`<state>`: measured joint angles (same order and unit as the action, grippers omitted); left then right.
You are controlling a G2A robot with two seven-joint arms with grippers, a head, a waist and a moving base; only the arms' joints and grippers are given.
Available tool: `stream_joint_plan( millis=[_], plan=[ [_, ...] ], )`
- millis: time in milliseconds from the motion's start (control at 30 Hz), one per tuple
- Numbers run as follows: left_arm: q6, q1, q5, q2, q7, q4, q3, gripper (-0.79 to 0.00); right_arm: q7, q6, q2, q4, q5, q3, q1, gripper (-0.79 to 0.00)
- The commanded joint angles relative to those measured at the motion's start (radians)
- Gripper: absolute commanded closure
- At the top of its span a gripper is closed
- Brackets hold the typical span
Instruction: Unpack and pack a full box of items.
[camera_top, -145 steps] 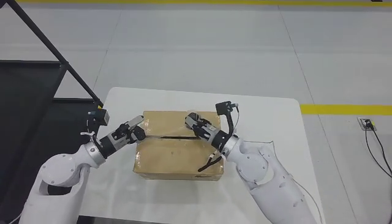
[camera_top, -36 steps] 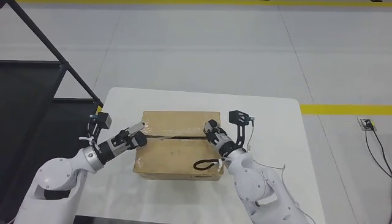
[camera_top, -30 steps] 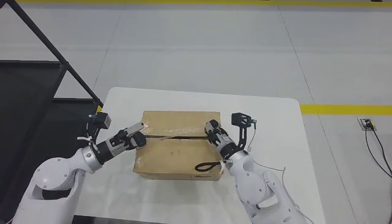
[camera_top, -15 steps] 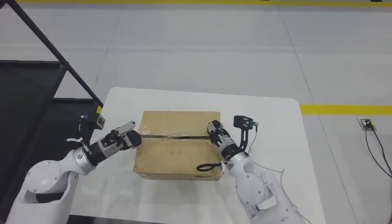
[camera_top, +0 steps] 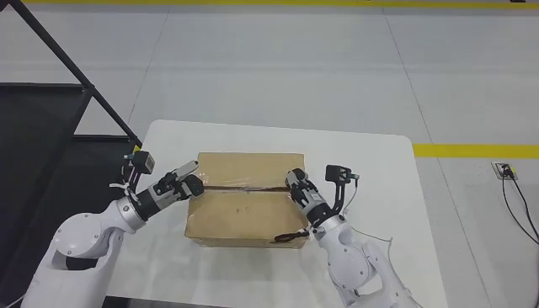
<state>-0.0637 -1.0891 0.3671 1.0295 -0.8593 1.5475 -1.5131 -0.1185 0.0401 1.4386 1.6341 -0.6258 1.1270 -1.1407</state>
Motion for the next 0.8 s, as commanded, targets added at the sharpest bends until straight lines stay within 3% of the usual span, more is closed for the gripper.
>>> stream_joint_plan(
  millis=[0,433,700,767],
  plan=[
    [0.002,0.004,-0.003,0.000,0.003,-0.004,0.007,-0.785,0.003,-0.010,-0.001,0.002,-0.014,-0.001,-0.007,0.000],
    [0.005,0.031,-0.029,0.001,0.013,-0.038,0.045,-0.785,-0.034,0.062,0.004,-0.021,-0.056,-0.010,0.014,-0.003],
    [0.001,0.030,-0.024,0.000,0.010,-0.045,0.047,-0.785,-0.028,0.077,0.008,-0.028,-0.068,-0.015,0.022,-0.305],
    [0.000,0.028,-0.023,-0.001,0.010,-0.042,0.046,-0.785,-0.026,0.079,0.009,-0.025,-0.067,-0.012,0.022,-0.339]
  ],
)
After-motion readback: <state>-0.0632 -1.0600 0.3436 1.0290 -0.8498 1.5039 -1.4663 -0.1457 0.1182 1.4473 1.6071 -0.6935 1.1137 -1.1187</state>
